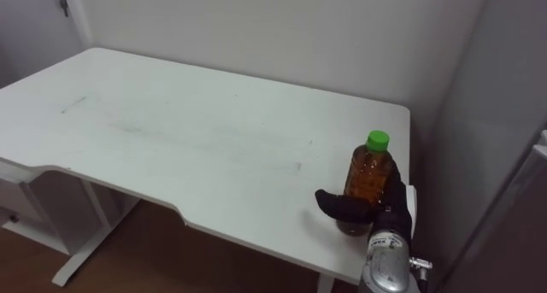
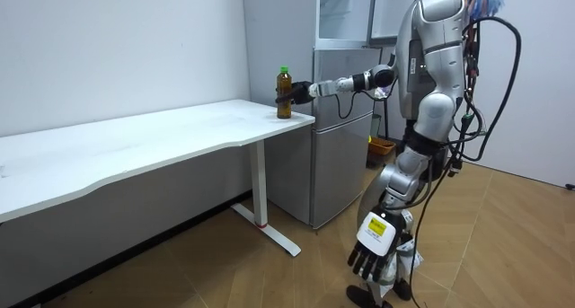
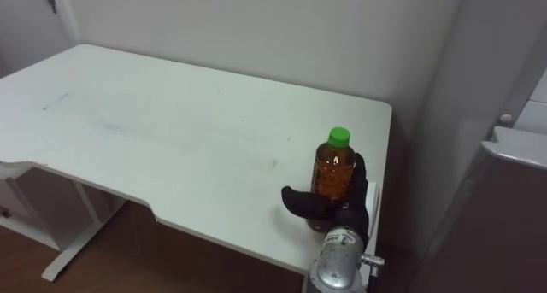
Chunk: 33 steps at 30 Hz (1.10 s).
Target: Put the bottle in the upper fridge
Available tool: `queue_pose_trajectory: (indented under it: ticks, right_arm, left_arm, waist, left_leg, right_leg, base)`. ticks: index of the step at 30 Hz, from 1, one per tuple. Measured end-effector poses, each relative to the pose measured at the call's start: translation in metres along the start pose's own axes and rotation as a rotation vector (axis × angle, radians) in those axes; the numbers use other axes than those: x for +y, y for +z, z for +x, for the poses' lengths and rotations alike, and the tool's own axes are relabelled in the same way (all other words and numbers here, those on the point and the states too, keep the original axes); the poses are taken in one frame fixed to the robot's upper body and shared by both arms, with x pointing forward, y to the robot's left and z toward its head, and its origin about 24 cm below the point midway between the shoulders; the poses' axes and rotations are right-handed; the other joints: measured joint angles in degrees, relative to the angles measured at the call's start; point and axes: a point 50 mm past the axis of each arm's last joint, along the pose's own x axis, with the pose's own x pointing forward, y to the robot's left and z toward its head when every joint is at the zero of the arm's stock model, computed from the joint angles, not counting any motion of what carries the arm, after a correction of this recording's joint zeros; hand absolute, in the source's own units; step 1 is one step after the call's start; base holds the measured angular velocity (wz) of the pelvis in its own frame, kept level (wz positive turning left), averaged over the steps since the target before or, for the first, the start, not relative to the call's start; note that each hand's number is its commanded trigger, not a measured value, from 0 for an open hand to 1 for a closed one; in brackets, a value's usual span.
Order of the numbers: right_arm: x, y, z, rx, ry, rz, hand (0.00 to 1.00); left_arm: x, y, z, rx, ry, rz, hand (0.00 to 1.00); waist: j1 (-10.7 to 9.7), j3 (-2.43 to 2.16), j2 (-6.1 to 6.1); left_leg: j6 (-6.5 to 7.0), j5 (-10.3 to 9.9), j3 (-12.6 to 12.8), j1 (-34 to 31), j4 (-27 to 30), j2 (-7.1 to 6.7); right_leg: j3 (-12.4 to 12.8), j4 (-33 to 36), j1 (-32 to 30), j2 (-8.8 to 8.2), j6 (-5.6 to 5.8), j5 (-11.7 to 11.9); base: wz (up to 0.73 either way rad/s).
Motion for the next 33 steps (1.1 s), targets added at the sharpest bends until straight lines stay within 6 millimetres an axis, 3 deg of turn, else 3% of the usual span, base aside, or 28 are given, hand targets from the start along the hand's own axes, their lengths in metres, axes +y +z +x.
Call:
queue_pose_trajectory:
  ticks: [7, 8, 17, 33]
  right_arm:
    - [0.0, 0.0, 0.0, 0.0, -0.002, 0.0, 0.0]
    - [0.0, 0.0, 0.0, 0.0, -0.003, 0.0, 1.0]
    - [0.0, -0.005, 0.001, 0.023, 0.025, -0.006, 1.0]
    - [-0.013, -0.019, 0.007, 0.084, 0.055, -0.028, 1.0]
  left_arm:
    - [0.001, 0.002, 0.0, -0.006, 0.001, -0.001, 0.0]
    - [0.001, 0.002, 0.0, -0.007, 0.001, -0.001, 0.0]
    - [0.002, 0.001, 0.001, -0.003, 0.003, -0.001, 0.0]
    - [0.001, -0.001, 0.0, 0.003, -0.011, -0.032, 0.0]
  waist:
    - [0.0, 0.02, -0.07]
    - [0.0, 0.03, -0.09]
    - [0.0, 0.54, -1.16]
    - [0.1, 0.44, -1.06]
  left_leg:
    - [0.0, 0.0, 0.0, 0.0, 0.0, 0.0]
    - [0.0, 0.0, 0.0, 0.0, 0.0, 0.0]
    - [-0.23, -0.1, -0.1, 0.0, 0.0, 0.0]
    - [-0.02, -0.8, -0.8, -0.3, 1.9, -0.05]
  right_leg:
    - [0.0, 0.0, 0.0, 0.0, 0.0, 0.0]
    - [0.0, 0.0, 0.0, 0.0, 0.0, 0.0]
    - [-0.1, 0.0, -0.1, -0.02, 0.0, 0.0]
    - [-0.1, 0.0, 0.4, 0.13, 0.03, 0.0]
  base:
    - [0.0]
    - [0.0]
    - [0.0]
    - [0.02]
